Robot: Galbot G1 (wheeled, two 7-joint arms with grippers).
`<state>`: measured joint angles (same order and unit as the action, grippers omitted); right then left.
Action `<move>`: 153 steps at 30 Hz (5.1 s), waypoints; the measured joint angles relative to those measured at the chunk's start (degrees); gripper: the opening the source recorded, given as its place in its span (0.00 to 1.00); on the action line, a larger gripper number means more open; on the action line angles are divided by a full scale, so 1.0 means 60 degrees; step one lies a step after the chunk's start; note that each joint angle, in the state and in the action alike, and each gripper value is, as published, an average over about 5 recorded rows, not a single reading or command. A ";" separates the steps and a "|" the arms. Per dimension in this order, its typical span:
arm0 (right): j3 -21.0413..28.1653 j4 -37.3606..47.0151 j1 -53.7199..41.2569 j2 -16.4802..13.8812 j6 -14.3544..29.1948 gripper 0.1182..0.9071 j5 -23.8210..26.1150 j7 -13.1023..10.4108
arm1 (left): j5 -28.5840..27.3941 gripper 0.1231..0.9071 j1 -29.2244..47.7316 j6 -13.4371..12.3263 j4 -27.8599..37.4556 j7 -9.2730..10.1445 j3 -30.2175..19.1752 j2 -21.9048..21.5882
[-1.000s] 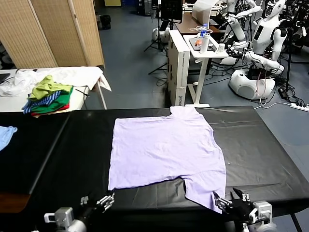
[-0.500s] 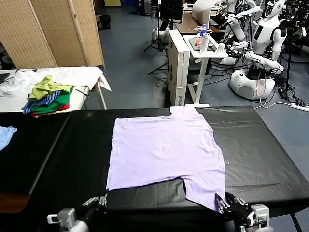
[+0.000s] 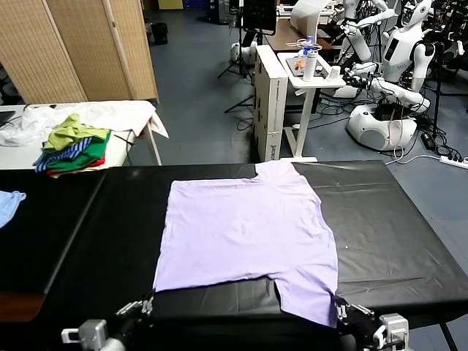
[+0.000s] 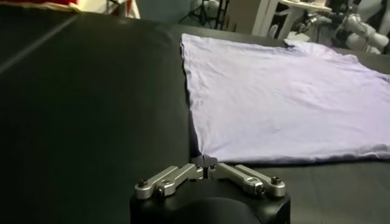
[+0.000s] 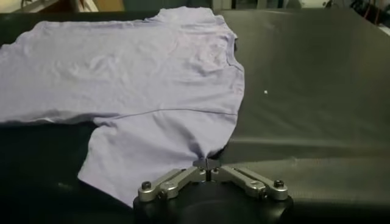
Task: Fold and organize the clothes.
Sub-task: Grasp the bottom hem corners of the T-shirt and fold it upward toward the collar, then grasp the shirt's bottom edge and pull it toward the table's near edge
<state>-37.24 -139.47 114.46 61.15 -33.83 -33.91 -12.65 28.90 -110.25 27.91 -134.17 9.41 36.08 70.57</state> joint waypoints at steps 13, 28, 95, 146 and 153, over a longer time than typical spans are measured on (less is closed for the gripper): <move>0.0202 0.0022 -0.0464 -0.0172 0.0525 0.03 -0.0262 0.0166 | -0.0011 0.03 -0.0807 -0.0185 -0.0547 0.0228 0.0566 0.0145; 0.1067 0.1910 -0.3564 -0.0920 0.1529 0.03 -0.1019 0.0261 | -0.1029 0.03 0.0703 -0.1079 0.0326 -0.0123 0.0204 0.0675; 0.3288 0.4954 -0.7807 -0.0729 0.1050 0.40 -0.0528 0.0564 | -0.1240 0.10 0.4456 -0.0968 0.3120 -0.0256 -0.1041 -0.1469; 0.1696 0.2550 -0.4225 -0.1359 0.0633 0.05 -0.0359 0.0515 | -0.1697 0.03 0.2389 -0.0913 0.2066 -0.0353 -0.0334 -0.0461; 0.1623 0.2088 -0.3678 -0.1588 0.0352 0.05 -0.0319 0.0560 | -0.2116 0.03 0.1535 -0.0806 0.1671 -0.0302 -0.0077 -0.0504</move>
<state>-27.50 -126.94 92.40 51.62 -31.72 -35.82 -9.30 16.20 -101.04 23.08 -124.15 7.60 35.62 67.55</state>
